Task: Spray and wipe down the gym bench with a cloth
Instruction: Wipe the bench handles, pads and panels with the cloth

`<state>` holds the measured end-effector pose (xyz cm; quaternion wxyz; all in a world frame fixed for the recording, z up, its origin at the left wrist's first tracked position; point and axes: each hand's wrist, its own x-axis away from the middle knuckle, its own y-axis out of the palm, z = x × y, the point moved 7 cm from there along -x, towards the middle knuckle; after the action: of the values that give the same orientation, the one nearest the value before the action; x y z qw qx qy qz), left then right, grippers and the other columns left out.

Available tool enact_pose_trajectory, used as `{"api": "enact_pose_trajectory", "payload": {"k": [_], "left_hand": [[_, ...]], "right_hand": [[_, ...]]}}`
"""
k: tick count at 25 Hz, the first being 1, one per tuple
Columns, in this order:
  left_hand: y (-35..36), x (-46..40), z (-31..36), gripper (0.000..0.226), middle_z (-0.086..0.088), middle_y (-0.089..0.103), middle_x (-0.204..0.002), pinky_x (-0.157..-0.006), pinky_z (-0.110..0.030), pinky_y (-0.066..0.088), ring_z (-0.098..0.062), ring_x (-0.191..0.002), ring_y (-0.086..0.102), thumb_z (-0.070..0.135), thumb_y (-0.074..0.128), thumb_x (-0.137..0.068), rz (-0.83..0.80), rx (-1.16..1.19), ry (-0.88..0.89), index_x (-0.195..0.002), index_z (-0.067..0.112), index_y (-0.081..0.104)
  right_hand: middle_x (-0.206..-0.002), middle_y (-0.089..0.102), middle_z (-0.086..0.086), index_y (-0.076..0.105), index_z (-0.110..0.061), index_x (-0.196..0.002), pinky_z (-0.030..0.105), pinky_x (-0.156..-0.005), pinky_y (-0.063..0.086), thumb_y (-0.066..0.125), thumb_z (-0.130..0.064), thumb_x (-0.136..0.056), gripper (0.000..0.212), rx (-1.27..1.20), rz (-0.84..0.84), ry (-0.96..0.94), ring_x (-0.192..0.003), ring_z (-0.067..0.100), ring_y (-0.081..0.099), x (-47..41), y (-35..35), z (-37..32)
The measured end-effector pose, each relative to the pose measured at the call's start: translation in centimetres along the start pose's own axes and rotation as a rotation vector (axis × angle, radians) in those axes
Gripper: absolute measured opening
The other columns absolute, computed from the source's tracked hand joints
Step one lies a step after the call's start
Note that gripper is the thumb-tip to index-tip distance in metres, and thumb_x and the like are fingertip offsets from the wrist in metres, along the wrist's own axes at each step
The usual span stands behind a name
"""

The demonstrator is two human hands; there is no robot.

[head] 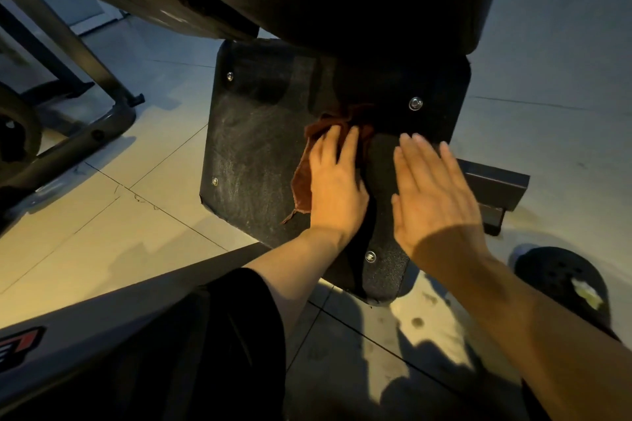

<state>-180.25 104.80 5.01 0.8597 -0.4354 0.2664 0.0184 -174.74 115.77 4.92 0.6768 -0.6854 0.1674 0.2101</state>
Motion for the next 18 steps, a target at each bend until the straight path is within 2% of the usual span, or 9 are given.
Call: {"api": "enact_pose_trajectory", "payload": {"k": [2, 4, 7, 9, 10, 13, 14, 16, 18], "left_hand": [[0.8, 2.0, 2.2, 0.07, -0.021, 0.03, -0.151, -0.121, -0.035, 0.004, -0.032, -0.143, 0.018, 0.002, 0.058, -0.083, -0.123, -0.025, 0.294, -0.147, 0.002, 0.03], [0.6, 2.9, 0.6, 0.085, -0.019, 0.029, -0.152, -0.12, -0.028, 0.002, -0.027, -0.142, 0.017, -0.006, 0.067, -0.075, -0.178, -0.079, 0.38, -0.149, 0.004, 0.026], [-0.8, 3.8, -5.1, 0.082, -0.011, 0.019, -0.158, -0.12, -0.033, 0.014, -0.026, -0.143, 0.016, -0.006, 0.06, -0.083, -0.147, -0.033, -0.009, -0.152, 0.013, 0.02], [-1.6, 4.5, -7.6, 0.081, -0.012, 0.011, -0.159, -0.118, -0.033, 0.011, -0.028, -0.145, 0.011, -0.004, 0.056, -0.086, -0.096, -0.022, -0.289, -0.153, 0.01, 0.013], [-1.6, 4.5, -7.7, 0.083, -0.013, 0.01, -0.159, -0.118, -0.031, 0.008, -0.028, -0.145, 0.01, -0.005, 0.058, -0.085, -0.088, -0.035, -0.296, -0.153, 0.007, 0.011], [-0.6, 5.0, -5.3, 0.087, -0.015, 0.016, -0.158, -0.12, -0.03, 0.009, -0.026, -0.146, 0.012, 0.002, 0.068, -0.082, -0.185, -0.079, 0.078, -0.152, 0.007, 0.016], [-0.5, 5.1, -5.4, 0.083, -0.013, 0.016, -0.158, -0.119, -0.028, 0.008, -0.025, -0.146, 0.012, 0.006, 0.067, -0.086, -0.204, -0.084, 0.12, -0.152, 0.01, 0.017], [-1.1, 4.4, -7.0, 0.074, -0.01, 0.013, -0.16, -0.116, -0.023, 0.008, -0.022, -0.146, 0.012, 0.011, 0.058, -0.094, -0.145, -0.072, 0.006, -0.154, 0.015, 0.015], [-2.1, 3.1, -10.0, 0.068, -0.011, 0.014, -0.159, -0.115, -0.029, 0.017, -0.027, -0.143, 0.017, 0.008, 0.051, -0.096, -0.036, -0.077, -0.27, -0.153, 0.014, 0.014]], "right_hand": [[-0.14, 0.048, 0.025, 0.046, 0.009, -0.134, 0.046, -0.116, 0.019, 0.06, -0.014, -0.077, 0.063, -0.043, 0.003, 0.005, -0.134, 0.036, 0.042, 0.2, 0.1, -0.9], [-0.139, 0.049, 0.025, 0.047, 0.009, -0.133, 0.048, -0.115, 0.024, 0.054, -0.011, -0.075, 0.061, -0.079, -0.004, -0.004, -0.133, 0.037, 0.043, 0.6, 0.3, -1.7], [-0.141, 0.047, 0.026, 0.047, 0.008, -0.135, 0.049, -0.114, 0.024, 0.061, -0.006, -0.071, 0.067, -0.101, -0.041, -0.062, -0.134, 0.037, 0.042, 0.5, 0.7, -3.5], [-0.142, 0.045, 0.025, 0.047, 0.009, -0.135, 0.049, -0.115, 0.023, 0.064, -0.006, -0.072, 0.067, -0.127, -0.054, -0.084, -0.136, 0.036, 0.04, 0.2, 1.1, -4.9], [-0.142, 0.046, 0.025, 0.047, 0.009, -0.135, 0.049, -0.115, 0.024, 0.061, -0.007, -0.073, 0.065, -0.136, -0.047, -0.097, -0.136, 0.036, 0.04, 0.0, 1.1, -5.7], [-0.14, 0.047, 0.026, 0.047, 0.009, -0.134, 0.049, -0.114, 0.024, 0.05, -0.01, -0.075, 0.062, -0.153, -0.051, -0.123, -0.135, 0.037, 0.041, -0.7, 1.7, -7.5], [-0.14, 0.047, 0.026, 0.047, 0.009, -0.134, 0.049, -0.115, 0.024, 0.048, -0.011, -0.075, 0.062, -0.158, -0.063, -0.128, -0.135, 0.036, 0.041, -0.9, 2.0, -7.8], [-0.141, 0.046, 0.025, 0.046, 0.009, -0.135, 0.048, -0.116, 0.022, 0.045, -0.013, -0.077, 0.062, -0.154, -0.089, -0.149, -0.136, 0.036, 0.039, -1.5, 2.5, -8.2], [-0.143, 0.044, 0.025, 0.046, 0.009, -0.135, 0.048, -0.117, 0.021, 0.045, -0.013, -0.077, 0.062, -0.14, -0.114, -0.166, -0.137, 0.036, 0.037, -2.0, 3.0, -8.3]]}}
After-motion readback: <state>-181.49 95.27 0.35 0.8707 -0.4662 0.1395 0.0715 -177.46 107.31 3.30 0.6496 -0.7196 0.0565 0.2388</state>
